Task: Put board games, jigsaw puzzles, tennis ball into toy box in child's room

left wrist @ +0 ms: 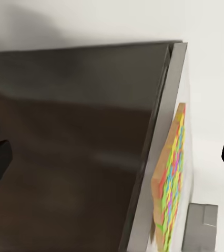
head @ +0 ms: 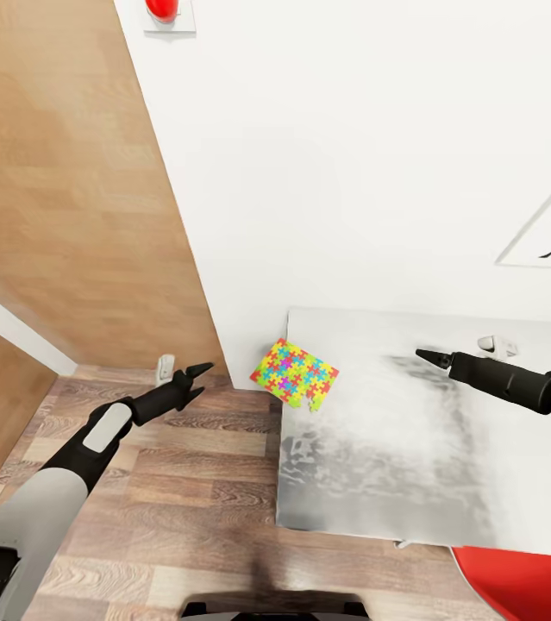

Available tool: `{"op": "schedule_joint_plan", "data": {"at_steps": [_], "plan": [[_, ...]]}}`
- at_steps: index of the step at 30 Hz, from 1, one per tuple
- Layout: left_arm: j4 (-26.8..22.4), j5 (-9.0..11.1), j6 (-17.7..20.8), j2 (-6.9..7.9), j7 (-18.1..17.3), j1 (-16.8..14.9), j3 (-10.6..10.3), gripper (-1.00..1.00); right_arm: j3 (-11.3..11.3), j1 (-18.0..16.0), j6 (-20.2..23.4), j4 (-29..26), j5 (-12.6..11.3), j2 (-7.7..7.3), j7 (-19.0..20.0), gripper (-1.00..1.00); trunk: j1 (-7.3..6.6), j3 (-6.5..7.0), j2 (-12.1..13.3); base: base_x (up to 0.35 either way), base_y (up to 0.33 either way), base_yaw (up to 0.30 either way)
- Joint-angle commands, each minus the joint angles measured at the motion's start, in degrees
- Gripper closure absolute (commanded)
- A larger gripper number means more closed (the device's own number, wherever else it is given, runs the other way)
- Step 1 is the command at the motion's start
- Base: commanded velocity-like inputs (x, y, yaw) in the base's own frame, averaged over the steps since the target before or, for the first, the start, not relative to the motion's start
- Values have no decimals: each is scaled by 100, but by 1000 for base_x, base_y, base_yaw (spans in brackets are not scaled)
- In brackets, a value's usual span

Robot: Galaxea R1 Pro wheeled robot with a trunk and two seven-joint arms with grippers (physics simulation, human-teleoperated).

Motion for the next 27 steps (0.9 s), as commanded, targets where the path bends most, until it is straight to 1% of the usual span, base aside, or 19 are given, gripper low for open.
{"op": "schedule_joint_plan", "data": {"at_steps": [1,15,27], "plan": [[1,32,15,3,-10,-9,-23,-100,-7,-3,25,-11,54,1,59,-100,3,-8,-9,0,0,-97],[44,7,15,-2,-19,-23,-22,-100,-10,7,25,-45,44,1,59,-100,3,-8,-9,0,0,-178],[62,0,7,-3,-11,-25,-25,-100,-14,8,25,-56,49,1,59,-100,3,-8,-9,0,0,-56]]}}
